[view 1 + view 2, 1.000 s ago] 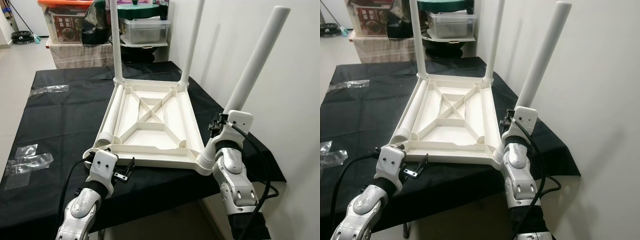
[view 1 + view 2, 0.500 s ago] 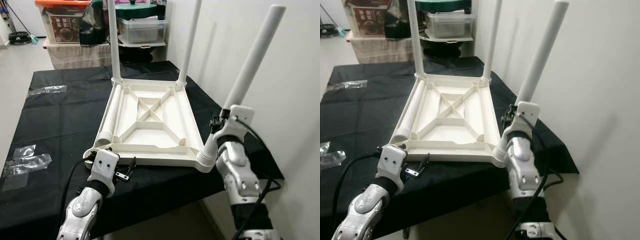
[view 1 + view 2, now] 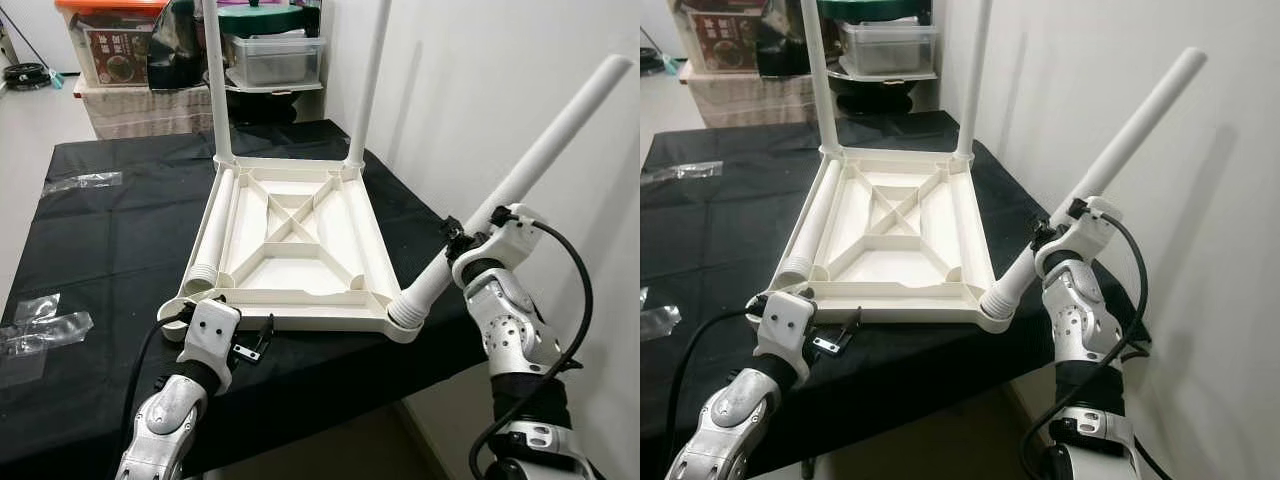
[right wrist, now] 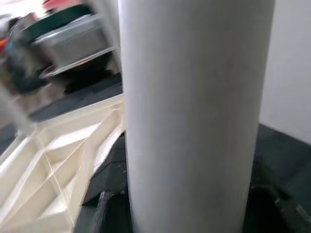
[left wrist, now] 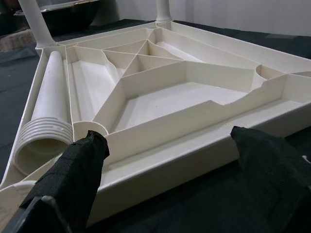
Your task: Building children table
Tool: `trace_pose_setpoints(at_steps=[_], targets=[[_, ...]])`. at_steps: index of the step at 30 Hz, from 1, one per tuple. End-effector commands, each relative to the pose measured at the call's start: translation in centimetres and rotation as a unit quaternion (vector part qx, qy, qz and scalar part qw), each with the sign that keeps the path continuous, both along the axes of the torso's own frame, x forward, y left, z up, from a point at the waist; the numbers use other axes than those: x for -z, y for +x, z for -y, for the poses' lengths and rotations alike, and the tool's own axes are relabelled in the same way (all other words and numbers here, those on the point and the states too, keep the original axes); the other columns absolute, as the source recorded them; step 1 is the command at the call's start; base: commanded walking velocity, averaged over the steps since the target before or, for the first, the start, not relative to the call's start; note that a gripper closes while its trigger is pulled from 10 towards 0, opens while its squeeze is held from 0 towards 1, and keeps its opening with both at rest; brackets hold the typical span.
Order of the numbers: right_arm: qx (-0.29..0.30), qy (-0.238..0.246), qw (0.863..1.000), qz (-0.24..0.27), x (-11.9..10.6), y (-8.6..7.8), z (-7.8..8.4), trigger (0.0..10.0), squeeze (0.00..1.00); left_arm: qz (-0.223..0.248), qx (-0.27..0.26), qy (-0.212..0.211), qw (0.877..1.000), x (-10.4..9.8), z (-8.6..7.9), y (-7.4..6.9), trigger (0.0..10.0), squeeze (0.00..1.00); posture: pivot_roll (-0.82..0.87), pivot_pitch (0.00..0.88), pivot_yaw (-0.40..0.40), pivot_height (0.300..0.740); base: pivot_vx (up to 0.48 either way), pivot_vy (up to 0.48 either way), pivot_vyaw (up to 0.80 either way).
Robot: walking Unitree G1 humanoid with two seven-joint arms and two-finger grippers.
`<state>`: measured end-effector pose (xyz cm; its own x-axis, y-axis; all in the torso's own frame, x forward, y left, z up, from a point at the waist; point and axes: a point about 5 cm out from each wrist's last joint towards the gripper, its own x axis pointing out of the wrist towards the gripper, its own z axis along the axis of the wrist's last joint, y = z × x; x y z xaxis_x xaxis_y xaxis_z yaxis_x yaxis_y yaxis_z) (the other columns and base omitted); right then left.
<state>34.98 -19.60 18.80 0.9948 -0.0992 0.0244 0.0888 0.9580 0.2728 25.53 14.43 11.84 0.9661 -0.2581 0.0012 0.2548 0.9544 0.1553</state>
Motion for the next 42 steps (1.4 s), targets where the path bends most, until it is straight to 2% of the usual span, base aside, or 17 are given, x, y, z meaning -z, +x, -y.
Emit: trace_pose_setpoints(at_steps=[1, 3, 4, 5, 6, 7, 16, 24, 33, 35, 42], targets=[[0.002, -0.041, 0.999, -0.006, 0.8, -0.3, 0.1, 10.0, 0.0, -0.006, 0.001, 0.004, 1.0, 0.4, 0.1, 0.0, 10.0, 0.0, 0.02, 0.0, -0.067, 0.74, 0.0, 0.0, 0.0], [-0.017, -0.058, 0.998, 0.034, -0.5, -0.6, -0.5, 10.0, 0.0, -0.006, 0.001, 0.005, 1.0, 0.4, 0.1, 0.0, 10.0, 0.0, 0.02, 0.0, -0.067, 0.74, 0.0, 0.0, 0.0], [-0.017, -0.058, 0.998, 0.034, -0.5, -0.6, -0.5, 10.0, 0.0, -0.006, 0.001, 0.005, 1.0, 0.4, 0.1, 0.0, 10.0, 0.0, 0.02, 0.0, -0.067, 0.74, 0.0, 0.0, 0.0], [-0.044, -0.069, 0.994, 0.074, -1.8, -0.9, -1.2, 10.0, 0.0, -0.005, 0.001, 0.005, 1.0, 0.4, 0.1, 0.0, 10.0, 0.0, 0.02, 0.0, -0.067, 0.74, 0.0, 0.0, 0.0], [-0.044, -0.069, 0.994, 0.074, -1.8, -0.9, -1.2, 10.0, 0.0, -0.005, 0.001, 0.005, 1.0, 0.4, 0.1, 0.0, 10.0, 0.0, 0.02, 0.0, -0.067, 0.74, 0.0, 0.0, 0.0], [-0.067, -0.082, 0.988, 0.11, -2.9, -1.3, -1.7, 10.0, 0.0, -0.005, 0.001, 0.004, 1.0, 0.4, 0.1, 0.0, 10.0, 0.0, 0.02, 0.0, -0.067, 0.74, 0.0, 0.0, 0.0], [-0.087, -0.121, 0.974, 0.17, -5.1, -2.2, -1.6, 10.0, 0.0, -0.005, 0.002, 0.004, 1.0, 0.4, 0.0, 0.0, 10.0, 0.0, 0.01, 0.0, -0.061, 0.74, 0.0, 0.0, 0.0], [-0.108, -0.137, 0.967, 0.183, -5.6, -2.7, -1.9, 10.0, 0.0, -0.005, 0.004, 0.004, 1.0, 0.4, 0.1, 0.1, 10.0, 0.0, 0.01, 0.0, -0.057, 0.74, 0.0, 0.0, 0.0], [-0.154, -0.189, 0.955, 0.166, -3.5, -3.7, -2.5, 10.0, 0.0, -0.005, 0.004, 0.006, 1.0, 0.4, -0.1, 0.1, 10.0, 0.0, 0.01, 0.0, -0.054, 0.74, 0.0, 0.0, 0.0], [-0.157, -0.195, 0.956, 0.154, -2.8, -3.7, -2.2, 10.0, 0.0, -0.005, 0.003, 0.006, 1.0, 0.4, -0.1, 0.2, 10.0, 0.0, 0.01, 0.0, -0.054, 0.74, 0.0, 0.0, 0.0], [-0.143, -0.196, 0.959, 0.146, -2.0, -3.6, -1.9, 10.0, 0.0, -0.005, 0.002, 0.005, 1.0, 0.4, -0.1, 0.1, 10.0, 0.0, 0.02, 0.0, -0.056, 0.74, 0.0, 0.0, 0.0]])
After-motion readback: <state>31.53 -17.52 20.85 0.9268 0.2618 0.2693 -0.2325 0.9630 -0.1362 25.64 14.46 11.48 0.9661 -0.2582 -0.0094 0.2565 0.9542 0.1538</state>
